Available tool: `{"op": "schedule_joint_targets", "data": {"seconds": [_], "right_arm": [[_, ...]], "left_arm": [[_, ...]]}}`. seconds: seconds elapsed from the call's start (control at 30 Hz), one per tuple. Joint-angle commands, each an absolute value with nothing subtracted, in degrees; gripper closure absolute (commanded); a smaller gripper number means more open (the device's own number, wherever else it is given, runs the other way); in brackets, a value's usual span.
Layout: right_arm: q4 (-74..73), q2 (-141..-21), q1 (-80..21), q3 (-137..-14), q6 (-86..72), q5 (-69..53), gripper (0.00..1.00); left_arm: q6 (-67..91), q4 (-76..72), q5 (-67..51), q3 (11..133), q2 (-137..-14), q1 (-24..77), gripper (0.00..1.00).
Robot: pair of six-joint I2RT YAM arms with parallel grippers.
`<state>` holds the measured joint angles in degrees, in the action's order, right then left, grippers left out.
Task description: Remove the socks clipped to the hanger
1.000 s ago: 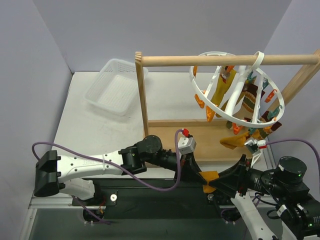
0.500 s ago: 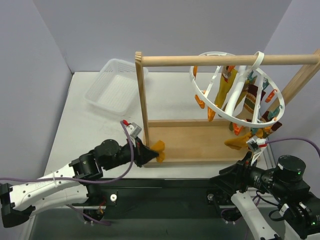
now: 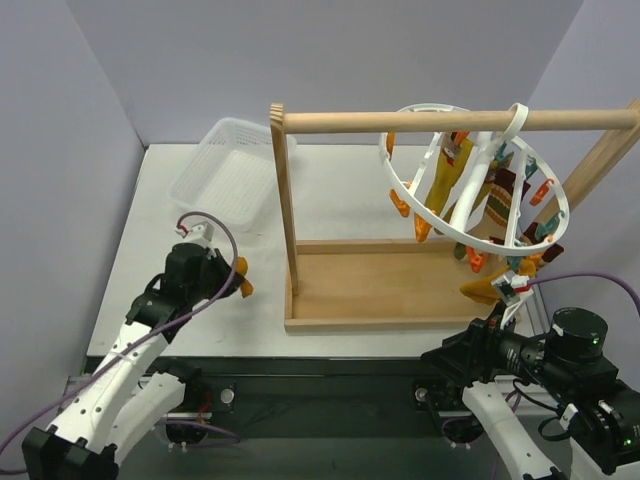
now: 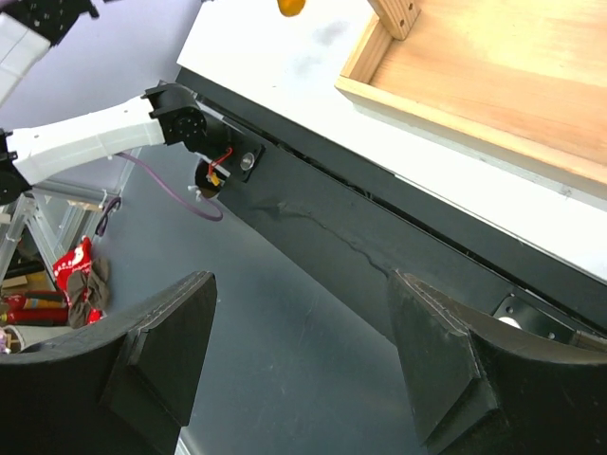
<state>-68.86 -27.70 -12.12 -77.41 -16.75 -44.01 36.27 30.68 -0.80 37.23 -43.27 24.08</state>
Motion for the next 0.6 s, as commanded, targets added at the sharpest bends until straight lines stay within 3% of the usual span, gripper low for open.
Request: {"op": "schedule_joint_targets", "data": {"seconds": [0.0,0.2,0.47,0.5,0.53,0.57], "right_arm": [[-69.3,-29.5,-12.7,-78.1,-15.8,-43.6,0.27],[-69.5,-30.2,-12.7,-79.0,-16.0,-43.8,0.27],[-69.7,-29.3,-12.6,-79.0,-17.7,-43.5,0.27],[-69.8,-29.1,-12.6,-79.2,-17.8,-43.6,0.27],[-69.9,-29.0,-12.6,-79.4,-18.0,-43.5,0.27],[-70.0,-29.0,-12.6,-79.5,-18.3,-43.4,0.27]], "left_arm": [[36.6,22.1,-11.2,40.9,-45.8,10.6,1.0],[36.7,12.0,-5.2,49.6,-56.9,7.4,1.0],[33.4,10.9,2.4,68.6,-78.8,5.6,1.0],[33.1,10.8,2.4,70.1,-80.8,5.1,0.94],[32.9,11.1,1.9,71.9,-84.7,4.3,0.76],[32.4,12.6,0.7,76.2,-86.7,4.0,0.45]]}}
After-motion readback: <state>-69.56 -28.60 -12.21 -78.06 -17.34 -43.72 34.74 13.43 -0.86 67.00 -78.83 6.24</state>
